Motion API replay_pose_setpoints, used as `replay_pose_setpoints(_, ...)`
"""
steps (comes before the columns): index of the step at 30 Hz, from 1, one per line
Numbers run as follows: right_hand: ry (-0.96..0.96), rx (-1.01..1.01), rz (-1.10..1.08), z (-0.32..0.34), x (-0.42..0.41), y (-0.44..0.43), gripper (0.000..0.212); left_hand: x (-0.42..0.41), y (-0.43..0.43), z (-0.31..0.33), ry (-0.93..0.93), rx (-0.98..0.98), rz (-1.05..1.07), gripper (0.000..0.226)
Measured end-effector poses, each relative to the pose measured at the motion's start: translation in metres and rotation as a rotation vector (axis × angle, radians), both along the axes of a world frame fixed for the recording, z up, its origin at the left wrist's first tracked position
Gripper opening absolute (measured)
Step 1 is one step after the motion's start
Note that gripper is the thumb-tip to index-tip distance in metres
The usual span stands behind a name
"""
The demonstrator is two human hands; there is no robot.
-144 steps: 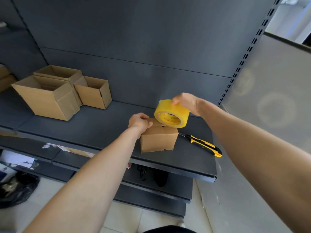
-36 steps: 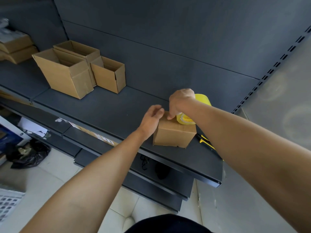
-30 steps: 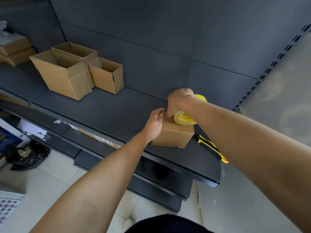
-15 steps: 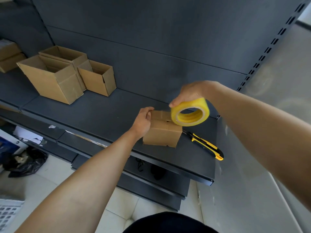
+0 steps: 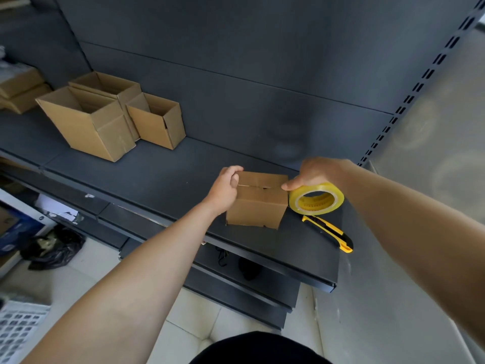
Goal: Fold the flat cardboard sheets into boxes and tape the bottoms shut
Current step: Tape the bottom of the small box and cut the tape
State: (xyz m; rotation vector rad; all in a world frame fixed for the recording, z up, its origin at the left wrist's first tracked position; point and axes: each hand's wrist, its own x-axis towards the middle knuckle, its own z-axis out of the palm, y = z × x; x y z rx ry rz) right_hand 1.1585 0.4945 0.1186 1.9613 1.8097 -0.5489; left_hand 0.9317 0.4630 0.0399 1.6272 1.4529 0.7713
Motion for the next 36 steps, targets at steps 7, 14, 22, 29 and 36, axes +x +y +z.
replay_pose_setpoints(7, 0.137, -0.031, -0.058, -0.011, 0.007, -0.002, 0.077, -0.002, -0.002, -0.003, -0.096, -0.049, 0.077, 0.032)
replay_pose_setpoints(14, 0.181, -0.033, -0.053, -0.019, -0.014, -0.011, 0.073, 0.003, 0.001, 0.008, 0.397, 0.345, 0.357, 0.017)
replay_pose_setpoints(22, 0.594, -0.154, -0.151, -0.033, -0.029, -0.021, 0.071, 0.033, -0.017, 0.002, 0.595, 0.340, 0.058, 0.050)
replay_pose_setpoints(29, 0.903, -0.502, -0.358, -0.034, -0.017, -0.024, 0.072, 0.026, -0.009, 0.000, 0.623, 0.263, 0.035, 0.074)
replay_pose_setpoints(36, 0.791, -0.376, -0.356, -0.054, -0.036, -0.034, 0.068, 0.021, -0.003, 0.002, 0.616, 0.252, 0.006, 0.085)
